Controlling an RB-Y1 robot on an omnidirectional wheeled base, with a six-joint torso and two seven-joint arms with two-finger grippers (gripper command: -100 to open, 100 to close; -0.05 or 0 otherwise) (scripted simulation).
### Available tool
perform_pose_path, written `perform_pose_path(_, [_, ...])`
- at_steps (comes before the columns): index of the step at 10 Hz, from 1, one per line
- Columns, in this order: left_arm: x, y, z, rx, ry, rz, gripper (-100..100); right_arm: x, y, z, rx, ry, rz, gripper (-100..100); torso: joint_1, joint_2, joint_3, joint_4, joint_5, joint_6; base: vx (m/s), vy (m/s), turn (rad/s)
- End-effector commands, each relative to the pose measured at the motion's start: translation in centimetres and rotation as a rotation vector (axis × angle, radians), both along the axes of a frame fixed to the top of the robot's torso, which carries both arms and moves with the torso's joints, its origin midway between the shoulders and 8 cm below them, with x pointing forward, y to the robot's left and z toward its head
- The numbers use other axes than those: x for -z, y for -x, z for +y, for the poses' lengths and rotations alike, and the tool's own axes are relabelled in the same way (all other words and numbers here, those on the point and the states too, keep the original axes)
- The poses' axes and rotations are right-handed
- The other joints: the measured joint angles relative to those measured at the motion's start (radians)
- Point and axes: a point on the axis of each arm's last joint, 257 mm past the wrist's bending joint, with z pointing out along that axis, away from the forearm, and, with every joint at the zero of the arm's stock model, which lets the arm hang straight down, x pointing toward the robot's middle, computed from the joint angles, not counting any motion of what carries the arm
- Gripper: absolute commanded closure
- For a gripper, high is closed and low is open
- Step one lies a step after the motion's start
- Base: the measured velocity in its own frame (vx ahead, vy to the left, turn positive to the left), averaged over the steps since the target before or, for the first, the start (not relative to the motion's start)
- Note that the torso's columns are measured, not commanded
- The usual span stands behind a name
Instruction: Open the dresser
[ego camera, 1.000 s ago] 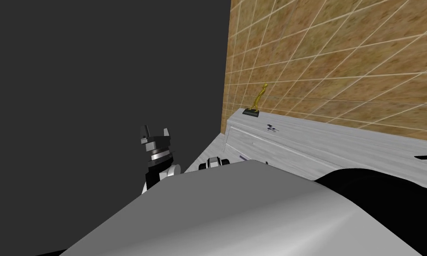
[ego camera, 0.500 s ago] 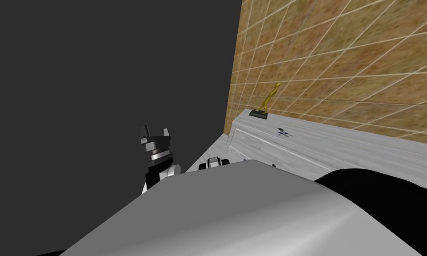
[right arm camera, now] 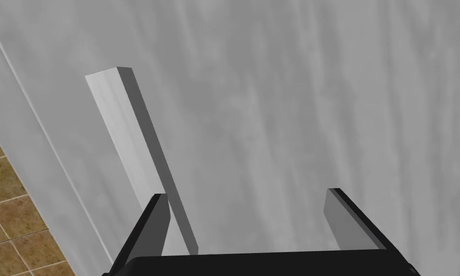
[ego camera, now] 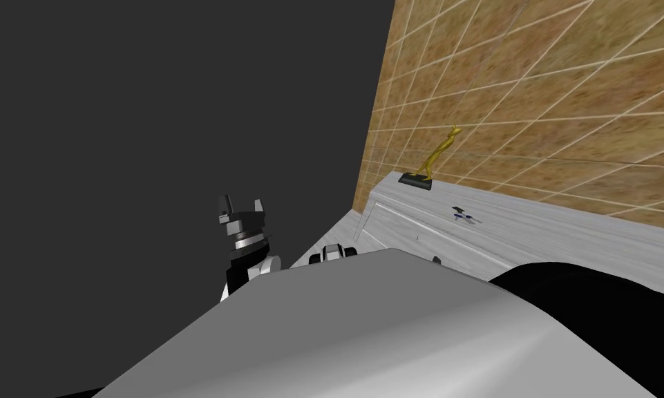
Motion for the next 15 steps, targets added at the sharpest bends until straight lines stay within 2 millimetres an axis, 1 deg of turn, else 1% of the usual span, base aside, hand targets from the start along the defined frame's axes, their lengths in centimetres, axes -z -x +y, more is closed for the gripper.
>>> perform_pose_path(1, [0.0, 0.0, 0.0, 0.000, 0.000, 0.000, 0, -2.3, 0.9, -1.1, -0.029, 0.142, 0.054, -100, 0.000, 0.000, 0.000, 0.000, 0.000, 0.000, 0.054, 0.032, 0.116])
perform_pose_path(4, [0.0, 0.0, 0.0, 0.000, 0.000, 0.000, 0, -4.3, 1.3, -1.9, -0.066, 0.259, 0.095, -100, -0.001, 0.002, 0.001, 0.000, 0.000, 0.000, 0.041, 0.025, 0.077])
perform_pose_path(5, [0.0, 0.0, 0.0, 0.000, 0.000, 0.000, 0, -3.7, 1.1, -1.7, -0.058, 0.231, 0.086, -100, 0.000, 0.001, 0.001, 0.000, 0.000, 0.000, 0.017, 0.009, 0.015])
perform_pose_path(6, [0.0, 0.0, 0.0, 0.000, 0.000, 0.000, 0, -4.4, 1.4, -2.1, -0.059, 0.238, 0.087, -100, -0.001, 0.002, 0.001, 0.000, 0.000, 0.000, 0.063, -0.052, -0.013])
perform_pose_path(7, [0.0, 0.0, 0.0, 0.000, 0.000, 0.000, 0, -4.2, 1.3, -1.9, -0.058, 0.237, 0.086, -100, -0.004, -0.001, 0.000, 0.000, -0.001, 0.000, 0.039, -0.036, 0.003])
perform_pose_path(8, [0.0, 0.0, 0.0, 0.000, 0.000, 0.000, 0, -4.3, 1.3, -2.0, -0.059, 0.237, 0.087, 100, -0.001, 0.000, 0.000, 0.000, -0.001, 0.000, 0.005, -0.006, -0.001])
perform_pose_path(9, [0.0, 0.0, 0.0, 0.000, 0.000, 0.000, 0, -4.5, 1.5, -1.2, -0.066, 0.239, 0.084, 100, 0.000, 0.002, 0.002, 0.000, -0.001, 0.000, -0.039, 0.098, -0.043])
perform_pose_path(11, [0.0, 0.0, 0.0, 0.000, 0.000, 0.000, 0, -4.7, 1.7, -0.6, -0.071, 0.239, 0.083, 100, 0.004, 0.004, 0.003, 0.001, 0.001, 0.000, -0.079, 0.147, -0.039])
perform_pose_path(12, [0.0, 0.0, 0.0, 0.000, 0.000, 0.000, 0, -4.8, 1.9, -0.1, -0.076, 0.240, 0.081, 100, 0.002, 0.003, 0.002, 0.001, 0.001, 0.000, -0.115, 0.151, -0.044])
perform_pose_path(13, [0.0, 0.0, 0.0, 0.000, 0.000, 0.000, 0, -4.6, 1.9, -0.4, -0.074, 0.239, 0.083, 100, 0.000, 0.003, 0.002, 0.001, 0.000, 0.000, -0.057, 0.075, -0.019])
perform_pose_path(14, [0.0, 0.0, 0.0, 0.000, 0.000, 0.000, 0, -4.9, 2.0, 0.0, -0.080, 0.225, 0.076, -100, -0.005, -0.001, -0.001, 0.000, -0.001, 0.000, 0.005, -0.006, -0.002])
perform_pose_path(15, [0.0, 0.0, 0.0, 0.000, 0.000, 0.000, 0, -5.0, 2.0, 0.3, -0.084, 0.215, 0.072, -100, -0.007, -0.005, -0.003, -0.001, -0.002, 0.000, 0.041, -0.054, -0.001])
